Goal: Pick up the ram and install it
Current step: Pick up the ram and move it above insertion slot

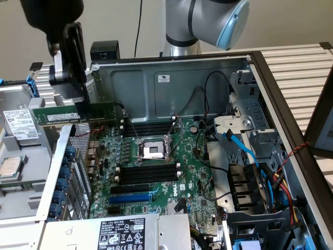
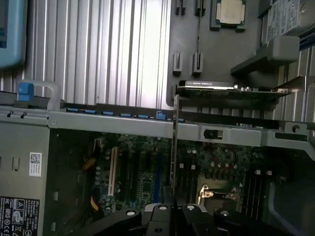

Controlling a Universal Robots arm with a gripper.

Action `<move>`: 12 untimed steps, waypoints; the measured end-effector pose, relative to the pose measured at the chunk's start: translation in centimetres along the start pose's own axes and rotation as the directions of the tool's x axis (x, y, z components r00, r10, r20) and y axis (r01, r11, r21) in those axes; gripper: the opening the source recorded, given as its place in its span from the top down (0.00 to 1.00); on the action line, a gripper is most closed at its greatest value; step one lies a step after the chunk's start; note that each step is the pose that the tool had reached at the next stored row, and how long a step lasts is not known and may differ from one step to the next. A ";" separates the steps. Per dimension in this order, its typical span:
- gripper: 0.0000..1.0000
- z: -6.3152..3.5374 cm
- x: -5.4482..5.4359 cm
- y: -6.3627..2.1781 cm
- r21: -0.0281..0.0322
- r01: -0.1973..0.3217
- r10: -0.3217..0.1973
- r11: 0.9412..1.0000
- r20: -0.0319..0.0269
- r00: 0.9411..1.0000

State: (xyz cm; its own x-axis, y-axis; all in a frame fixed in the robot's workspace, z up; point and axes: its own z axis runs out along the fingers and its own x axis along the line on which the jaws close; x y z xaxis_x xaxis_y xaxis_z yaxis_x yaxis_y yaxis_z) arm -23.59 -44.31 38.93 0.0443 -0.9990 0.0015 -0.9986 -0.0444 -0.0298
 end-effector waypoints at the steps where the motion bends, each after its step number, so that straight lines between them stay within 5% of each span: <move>1: 0.87 0.01 0.0 -0.45 0.000 0.000 0.000 1.000 0.000 1.000; 12: 0.87 0.14 0.2 -5.46 0.000 0.000 0.000 1.000 0.000 1.000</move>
State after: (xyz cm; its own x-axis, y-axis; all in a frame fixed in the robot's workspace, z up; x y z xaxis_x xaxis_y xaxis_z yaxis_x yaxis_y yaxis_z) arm -18.12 -44.32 38.95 0.0445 -0.9990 0.0015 -0.9986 -0.0445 -0.0298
